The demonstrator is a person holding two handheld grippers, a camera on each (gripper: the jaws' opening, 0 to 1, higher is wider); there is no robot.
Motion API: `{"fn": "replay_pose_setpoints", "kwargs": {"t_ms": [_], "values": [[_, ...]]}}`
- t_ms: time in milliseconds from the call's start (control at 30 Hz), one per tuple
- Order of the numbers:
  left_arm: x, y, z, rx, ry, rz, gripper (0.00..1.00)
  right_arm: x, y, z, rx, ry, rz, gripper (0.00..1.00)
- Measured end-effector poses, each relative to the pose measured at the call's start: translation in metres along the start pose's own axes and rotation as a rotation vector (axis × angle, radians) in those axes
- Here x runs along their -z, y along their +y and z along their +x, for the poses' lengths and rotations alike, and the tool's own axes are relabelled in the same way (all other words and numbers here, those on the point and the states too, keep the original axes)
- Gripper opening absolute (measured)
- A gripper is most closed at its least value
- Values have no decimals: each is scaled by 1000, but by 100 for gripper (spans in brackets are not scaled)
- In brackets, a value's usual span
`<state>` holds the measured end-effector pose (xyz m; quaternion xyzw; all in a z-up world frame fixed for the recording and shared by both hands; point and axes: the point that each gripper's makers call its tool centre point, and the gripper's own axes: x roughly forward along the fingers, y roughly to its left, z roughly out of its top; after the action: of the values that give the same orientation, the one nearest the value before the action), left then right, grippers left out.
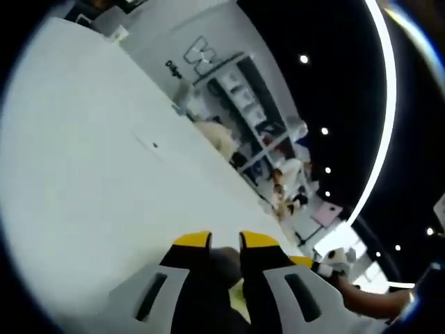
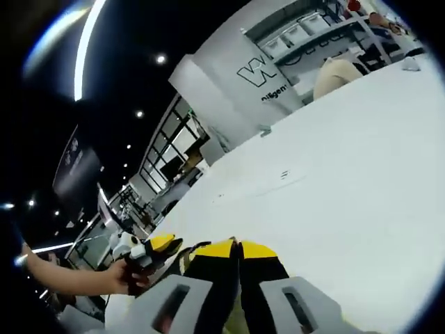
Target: Fold the garment on the visible template until the final outline fits inside the template.
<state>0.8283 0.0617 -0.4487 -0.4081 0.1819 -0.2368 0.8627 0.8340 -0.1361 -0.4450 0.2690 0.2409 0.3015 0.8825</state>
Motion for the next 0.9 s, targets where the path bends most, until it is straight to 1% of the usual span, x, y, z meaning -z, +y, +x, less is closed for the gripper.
{"fn": "replay_pose_setpoints", "kwargs": {"t_ms": [100,200,233,267,333,400,467,533,567,600,633,667,733,767,833,867,900], "values": [[-2,2,0,-4,-9,-7,13,-4,-15,12,34,6,-18,0],[-3,5,0,-7,-12,-9,13,-5,-18,17,41,10,-31,0],[-3,5,0,-7,-14,-8,13,-5,-23,20,47,16,-36,0],[-3,5,0,-8,-16,-9,13,-2,-29,23,61,36,-54,0],[-4,7,0,-13,-20,-13,13,4,-28,24,77,60,-87,0],[-4,7,0,-13,-22,-13,13,5,-28,24,81,65,-103,0],[-6,8,0,-14,-31,-17,13,9,-32,25,96,75,-116,0],[-10,7,-1,-13,-42,-14,13,5,-43,23,143,59,-168,0],[-11,6,-2,-14,-46,-9,13,5,-44,22,141,61,-158,0],[-12,4,-5,-13,-54,-7,13,3,-45,19,135,59,-127,0],[-14,2,-7,-11,-60,-8,13,-2,-39,15,120,30,-112,0],[-16,3,-11,-9,-68,-6,13,-12,-36,10,110,-18,-130,0],[-15,-1,-13,-6,-72,1,13,-17,-33,7,105,-37,-135,0],[-15,-3,-16,-4,-73,11,13,-16,-34,2,103,-22,-123,2],[-16,-1,-17,-4,-71,14,13,-15,-33,1,93,-18,-119,6],[-17,-1,-20,-4,-71,22,13,-8,-31,1,78,24,-96,11],[-18,-3,-22,-3,-73,24,13,-2,-34,2,73,50,-76,14]]}}
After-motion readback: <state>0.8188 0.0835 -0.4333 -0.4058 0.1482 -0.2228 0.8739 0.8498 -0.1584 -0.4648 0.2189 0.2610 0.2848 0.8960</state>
